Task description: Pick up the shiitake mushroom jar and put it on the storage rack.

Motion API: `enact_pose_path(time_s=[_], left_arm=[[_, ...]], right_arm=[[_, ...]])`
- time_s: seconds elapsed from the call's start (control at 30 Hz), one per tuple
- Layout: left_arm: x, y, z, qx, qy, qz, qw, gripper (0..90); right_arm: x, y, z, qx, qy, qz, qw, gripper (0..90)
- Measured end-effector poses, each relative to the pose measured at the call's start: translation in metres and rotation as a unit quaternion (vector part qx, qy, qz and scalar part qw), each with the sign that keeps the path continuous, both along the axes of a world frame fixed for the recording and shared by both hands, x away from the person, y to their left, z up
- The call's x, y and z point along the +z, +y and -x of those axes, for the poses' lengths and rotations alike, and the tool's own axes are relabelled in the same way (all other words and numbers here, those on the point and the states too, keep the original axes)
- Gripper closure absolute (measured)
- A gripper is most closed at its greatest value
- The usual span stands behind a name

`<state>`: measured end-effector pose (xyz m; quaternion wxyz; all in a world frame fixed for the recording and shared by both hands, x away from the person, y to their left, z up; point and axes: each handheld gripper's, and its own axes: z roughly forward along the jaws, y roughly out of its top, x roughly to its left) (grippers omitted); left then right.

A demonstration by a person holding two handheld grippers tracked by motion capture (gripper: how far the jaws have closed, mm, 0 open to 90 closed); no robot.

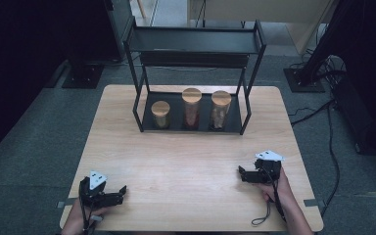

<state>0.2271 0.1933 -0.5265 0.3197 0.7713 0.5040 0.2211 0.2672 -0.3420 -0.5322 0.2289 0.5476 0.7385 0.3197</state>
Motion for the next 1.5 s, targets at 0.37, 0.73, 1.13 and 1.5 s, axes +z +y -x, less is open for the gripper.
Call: enact_pose_path(time_s=[0.37,0.73,1.13,1.5], left_arm=[[0.0,0.0,0.0,0.001,0.0,0.0,1.0,0.0],[0.0,0.0,0.001,0.002,0.0,0.001,1.0,0.0],[0.0,0.0,0.001,0.003,0.0,0.0,1.0,0.0],[0.0,0.0,0.001,0.003,0.0,0.001,1.0,0.0]], right_arm=[[0.0,-0.018,0.017,-0.013,0.0,0.0,0.9999,0.0],[-0.001,-0.037,0.033,-0.025,0.0,0.0,0.9997,0.0],[-0.001,-0.06,0.051,-0.039,0.001,0.0,0.9992,0.0],[-0.002,-0.092,0.068,-0.056,0.001,0.0,0.9984,0.0]])
